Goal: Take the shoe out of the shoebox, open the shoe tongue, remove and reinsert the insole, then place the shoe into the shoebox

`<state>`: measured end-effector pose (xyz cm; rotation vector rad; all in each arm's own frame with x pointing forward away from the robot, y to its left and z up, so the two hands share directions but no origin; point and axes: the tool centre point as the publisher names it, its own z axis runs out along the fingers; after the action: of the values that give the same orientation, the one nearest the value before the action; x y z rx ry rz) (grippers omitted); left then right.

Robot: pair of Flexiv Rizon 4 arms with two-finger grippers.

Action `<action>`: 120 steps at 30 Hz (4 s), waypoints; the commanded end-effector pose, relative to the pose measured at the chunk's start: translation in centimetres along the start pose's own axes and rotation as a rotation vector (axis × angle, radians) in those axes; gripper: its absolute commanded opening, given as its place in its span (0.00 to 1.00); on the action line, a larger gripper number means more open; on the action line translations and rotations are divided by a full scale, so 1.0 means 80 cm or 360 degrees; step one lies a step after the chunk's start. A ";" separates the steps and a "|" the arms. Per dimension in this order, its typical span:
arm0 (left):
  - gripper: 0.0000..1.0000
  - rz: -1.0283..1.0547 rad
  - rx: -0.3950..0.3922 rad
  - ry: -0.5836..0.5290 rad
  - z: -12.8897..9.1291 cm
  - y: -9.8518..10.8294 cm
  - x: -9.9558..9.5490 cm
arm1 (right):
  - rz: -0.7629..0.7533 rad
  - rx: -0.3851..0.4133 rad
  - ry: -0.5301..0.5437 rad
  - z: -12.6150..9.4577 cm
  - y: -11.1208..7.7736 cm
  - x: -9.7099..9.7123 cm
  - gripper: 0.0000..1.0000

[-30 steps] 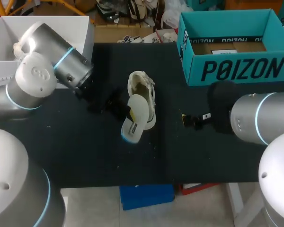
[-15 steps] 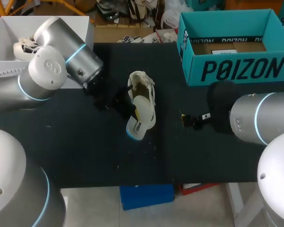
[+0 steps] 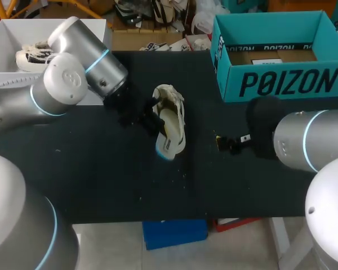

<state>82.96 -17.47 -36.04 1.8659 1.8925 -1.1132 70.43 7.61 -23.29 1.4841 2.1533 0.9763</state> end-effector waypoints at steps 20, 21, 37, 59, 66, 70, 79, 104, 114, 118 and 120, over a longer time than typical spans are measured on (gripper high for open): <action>0.64 -0.0075 -0.0159 -0.0031 -0.011 0.054 0.002 | 0.0002 -0.0007 -0.0005 0.003 -0.001 0.002 1.00; 0.78 -0.0065 -0.0161 -0.0030 -0.013 0.050 0.001 | 0.0002 -0.0007 -0.0005 0.003 -0.001 0.002 1.00; 0.48 0.0010 -0.0121 -0.0034 -0.011 -0.007 -0.004 | 0.0002 -0.0007 -0.0005 0.003 -0.001 0.002 1.00; 0.00 -0.0065 -0.0178 0.0004 -0.004 0.026 0.002 | 0.0002 -0.0007 -0.0005 0.003 -0.001 0.002 1.00; 0.00 -0.0106 -0.0217 0.0000 -0.003 0.046 0.003 | 0.0002 -0.0007 -0.0005 0.003 -0.001 0.002 1.00; 0.00 -0.0135 -0.0243 0.0000 -0.003 0.056 0.004 | 0.0002 -0.0007 -0.0005 0.003 -0.001 0.002 1.00; 0.00 -0.0222 -0.0327 0.0002 -0.008 0.076 0.006 | 0.0002 -0.0007 -0.0005 0.003 -0.001 0.002 1.00; 0.18 -0.0011 -0.0626 0.0358 -0.025 0.026 -0.019 | 0.0002 -0.0007 -0.0005 0.003 -0.001 0.002 1.00; 0.00 -0.0031 -0.0773 0.0623 -0.001 0.037 0.008 | 0.0002 -0.0007 -0.0005 0.003 -0.001 0.002 1.00; 0.00 -0.0046 -0.0772 0.0656 0.006 0.043 0.015 | 0.0002 -0.0007 -0.0005 0.003 -0.001 0.002 1.00; 0.00 -0.0058 -0.0774 0.0672 0.009 0.047 0.019 | 0.0002 -0.0007 -0.0005 0.003 -0.001 0.002 1.00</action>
<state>85.60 -16.76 -38.12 1.8679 2.1534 -0.2352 70.45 7.62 -23.28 1.4842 2.1542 0.9755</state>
